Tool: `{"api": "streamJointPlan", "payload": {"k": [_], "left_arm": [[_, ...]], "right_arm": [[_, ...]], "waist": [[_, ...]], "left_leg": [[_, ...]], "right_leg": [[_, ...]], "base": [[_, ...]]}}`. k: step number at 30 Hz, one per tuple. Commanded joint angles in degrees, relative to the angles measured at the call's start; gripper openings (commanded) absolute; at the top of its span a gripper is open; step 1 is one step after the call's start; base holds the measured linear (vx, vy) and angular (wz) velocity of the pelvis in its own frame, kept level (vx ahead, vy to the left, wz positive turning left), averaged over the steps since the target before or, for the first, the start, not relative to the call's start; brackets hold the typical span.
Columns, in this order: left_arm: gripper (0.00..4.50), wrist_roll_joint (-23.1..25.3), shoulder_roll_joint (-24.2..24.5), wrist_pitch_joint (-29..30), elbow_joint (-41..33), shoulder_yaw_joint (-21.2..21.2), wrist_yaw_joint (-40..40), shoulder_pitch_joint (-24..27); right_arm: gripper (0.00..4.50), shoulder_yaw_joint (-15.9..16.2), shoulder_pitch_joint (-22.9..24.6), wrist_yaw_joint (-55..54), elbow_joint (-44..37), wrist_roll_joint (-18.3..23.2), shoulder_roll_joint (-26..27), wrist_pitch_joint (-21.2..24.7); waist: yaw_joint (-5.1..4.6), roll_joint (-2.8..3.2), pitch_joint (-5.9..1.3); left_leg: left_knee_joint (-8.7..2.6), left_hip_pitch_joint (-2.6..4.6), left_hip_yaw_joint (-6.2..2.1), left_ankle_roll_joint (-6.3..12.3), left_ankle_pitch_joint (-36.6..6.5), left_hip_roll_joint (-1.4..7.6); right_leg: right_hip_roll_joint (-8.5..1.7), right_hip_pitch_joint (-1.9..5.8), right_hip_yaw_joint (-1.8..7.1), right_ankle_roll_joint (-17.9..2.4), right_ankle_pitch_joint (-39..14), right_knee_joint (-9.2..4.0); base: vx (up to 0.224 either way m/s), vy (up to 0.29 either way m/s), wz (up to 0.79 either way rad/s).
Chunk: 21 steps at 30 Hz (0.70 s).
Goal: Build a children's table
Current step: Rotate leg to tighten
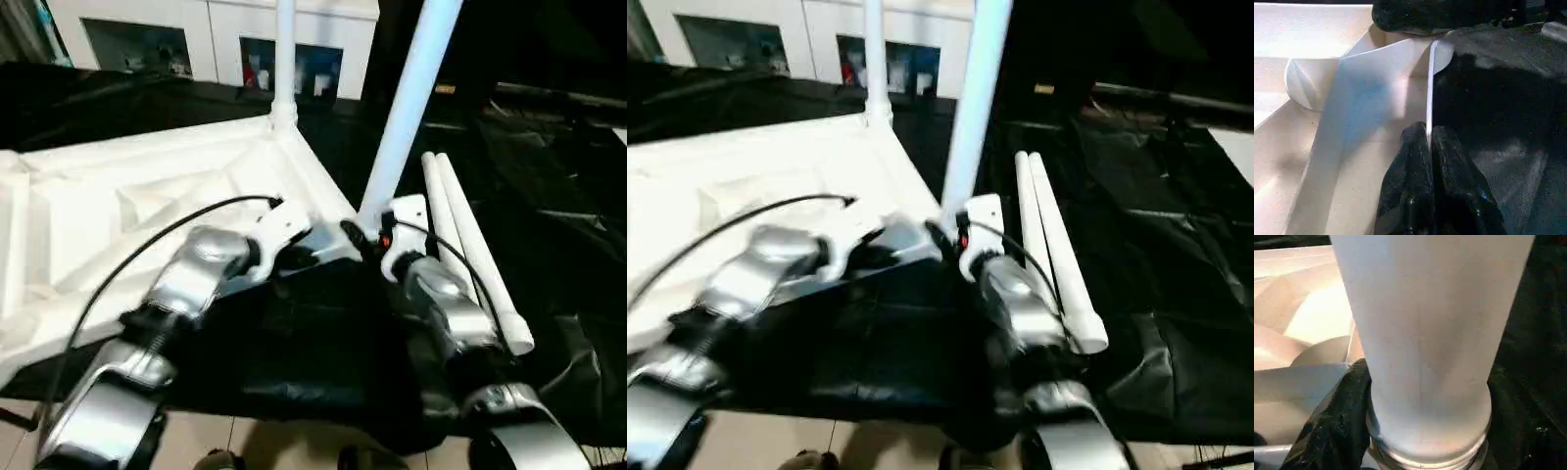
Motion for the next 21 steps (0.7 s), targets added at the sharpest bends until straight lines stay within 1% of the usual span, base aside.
{"api": "streamJointPlan", "payload": {"k": [1,2,3,5,6,7,8,9,10,11,12,13,14,15,16,17,18,19,20,21], "left_arm": [[0.0,1.2,-1.2,1.0,2.9,0.0,4.8,0.0],[0.0,1.3,-1.1,0.9,2.8,0.0,4.5,0.1],[0.0,1.4,-0.7,0.3,2.5,-0.1,3.6,0.3],[0.0,1.4,0.2,-0.2,1.4,-0.1,2.3,1.0],[0.0,1.4,0.5,-0.3,1.0,-0.1,1.9,1.2],[0.0,1.0,1.3,-0.3,-0.3,-0.1,0.7,1.8],[0.0,0.8,1.8,-0.4,-1.1,-0.1,-0.1,2.2],[0.0,0.5,2.5,-1.5,-1.7,-0.4,-1.3,2.6],[0.0,-0.1,3.5,-2.0,-2.9,-0.5,-3.0,3.3],[0.0,-0.3,4.1,-2.4,-3.5,-0.6,-3.9,3.6],[0.0,-0.9,5.3,-4.8,-4.8,-0.9,-6.5,4.5],[0.0,-1.3,6.0,-4.8,-5.8,-1.0,-7.9,5.0],[0.0,-1.4,6.2,-4.6,-6.0,-1.1,-8.2,5.1],[0.0,-2.2,8.1,-5.0,-7.9,-1.5,-11.5,6.3],[0.0,-2.8,8.8,-5.6,-8.7,-1.6,-13.1,6.8],[0.0,-3.1,9.2,-5.4,-9.3,-1.7,-13.9,7.1],[0.0,-3.5,9.7,-5.7,-9.8,-1.7,-14.7,7.4],[0.0,-4.7,10.9,-7.1,-11.3,-1.8,-17.5,8.4],[0.0,-5.2,11.9,-7.3,-12.4,-2.0,-19.1,8.8],[0.0,-5.3,12.2,-7.2,-12.7,-2.1,-19.6,9.0]], "right_arm": [[2.69,2.6,0.9,2.6,1.9,0.2,2.8,0.5],[2.69,2.6,0.9,3.3,1.7,0.4,2.9,0.2],[3.04,2.8,1.1,5.9,0.7,0.9,2.7,-0.6],[3.38,3.3,1.6,8.7,-1.0,1.1,2.0,-0.7],[3.41,3.4,1.8,9.7,-1.7,1.3,1.8,-0.4],[3.48,3.9,2.1,10.4,-3.0,0.8,0.8,-0.2],[3.61,4.2,2.3,10.8,-3.8,0.4,0.1,-0.1],[3.74,4.7,2.4,11.3,-4.5,-0.1,-0.8,-0.2],[3.82,4.9,2.5,13.7,-5.8,0.4,-2.2,0.3],[3.82,5.0,2.7,15.3,-6.6,1.0,-2.9,0.8],[3.87,5.0,2.9,19.0,-8.0,2.6,-4.5,1.6],[3.87,5.0,3.1,21.6,-8.8,3.6,-5.5,2.4],[3.87,5.0,3.1,22.1,-9.0,3.9,-5.7,2.6],[3.87,5.8,3.6,27.7,-10.1,4.4,-8.5,3.4],[3.87,6.2,3.8,29.8,-10.3,4.4,-9.5,3.5],[3.87,6.2,4.0,30.9,-10.5,4.4,-10.0,3.5],[3.87,6.3,4.1,31.8,-10.7,4.4,-10.4,3.5],[3.87,6.4,4.5,34.3,-11.1,4.5,-11.4,3.7],[3.87,6.9,4.7,35.8,-11.4,4.4,-12.2,3.6],[3.87,7.0,4.8,36.3,-11.5,4.4,-12.4,3.6]], "waist": [[-0.08,0.76,-3.41],[-0.07,0.75,-3.48],[-0.04,0.72,-3.47],[0.02,0.73,-3.48],[-0.06,0.55,-3.48],[-0.01,0.54,-3.46],[-0.08,0.6,-3.5],[-0.23,0.41,-3.49],[-0.31,0.42,-3.52],[-0.29,0.5,-3.54],[-0.43,0.49,-3.52],[-0.43,0.59,-3.68],[-0.56,0.54,-3.72],[-0.48,0.73,-3.9],[-0.44,0.67,-3.91],[-0.41,0.71,-3.96],[-0.36,0.74,-3.91],[-0.2,0.67,-3.93],[-0.12,0.67,-3.95],[0.02,0.69,-3.83]], "left_leg": [[-4.84,1.13,-0.76,-1.14,-18.4,1.38],[-4.83,0.98,-0.77,-0.78,-17.7,1.41],[-4.84,0.97,-0.75,-0.53,-17.6,1.42],[-4.81,0.95,-0.73,-0.01,-17.1,1.45],[-4.8,0.75,-0.68,0.44,-16.6,1.46],[-4.85,0.61,-0.81,0.67,-16.3,1.53],[-4.84,0.61,-0.79,0.79,-15.9,1.56],[-4.89,0.37,-0.87,0.82,-15.0,1.52],[-4.86,0.34,-0.87,0.85,-14.6,1.49],[-4.75,0.52,-0.82,1.24,-14.6,1.55],[-4.66,0.49,-0.72,1.79,-14.1,1.56],[-4.57,0.5,-0.74,2.45,-13.0,1.65],[-4.52,0.43,-0.69,2.78,-12.2,1.66],[-4.27,0.78,-0.48,3.45,-9.8,1.73],[-4.18,0.73,-0.48,3.95,-8.6,1.67],[-3.99,0.76,-0.29,5.08,-6.7,1.68],[-3.9,0.91,-0.07,5.91,-5.7,1.65],[-3.86,0.9,-0.04,6.3,-5.3,1.63],[-3.87,0.94,-0.05,6.38,-5.2,1.68],[-3.94,1.04,-0.03,6.46,-5.5,1.76]], "right_leg": [[-1.45,1.92,1.26,-9.8,-17.6,-4.48],[-1.46,2.1,1.24,-10.1,-16.4,-4.32],[-1.44,2.1,1.21,-10.2,-16.1,-4.31],[-1.44,2.18,1.21,-10.7,-15.3,-4.23],[-1.44,2.33,1.19,-11.0,-14.7,-4.18],[-1.59,2.52,1.16,-10.8,-15.1,-4.13],[-1.61,2.46,1.17,-11.0,-15.0,-4.1],[-1.56,2.67,1.08,-10.9,-14.5,-4.03],[-1.53,2.71,1.06,-11.0,-14.3,-3.95],[-1.57,2.66,1.08,-11.4,-13.8,-3.97],[-1.52,2.62,1.17,-11.9,-12.6,-3.9],[-1.6,2.83,1.19,-12.6,-10.6,-3.62],[-1.53,2.95,1.19,-13.1,-9.1,-3.42],[-1.44,2.83,1.17,-14.5,-5.5,-3.11],[-1.36,3.05,1.12,-15.1,-3.6,-2.89],[-1.34,3.13,1.13,-16.3,-0.3,-2.54],[-1.31,3.07,1.19,-17.2,1.6,-2.45],[-1.38,3.22,1.19,-17.6,2.1,-2.36],[-1.45,3.28,1.19,-17.8,2.1,-2.29],[-1.44,3.18,1.18,-17.9,1.4,-2.35]], "base": [[0.0,0.0,0.0],[0.0,0.0,0.0],[0.0,0.0,0.0],[0.0,0.0,0.0],[0.0,0.0,0.0],[0.0,0.0,0.0],[0.0,0.0,0.0],[0.0,0.0,0.0],[0.0,0.0,0.0],[0.0,0.0,0.0],[0.0,0.0,0.0],[0.0,0.0,0.0],[0.0,0.0,0.0],[0.0,0.0,0.0],[0.0,0.0,0.0],[0.0,0.0,0.0],[0.0,0.0,0.0],[0.0,0.0,0.0],[0.0,0.0,0.0],[0.0,0.0,0.0]]}}
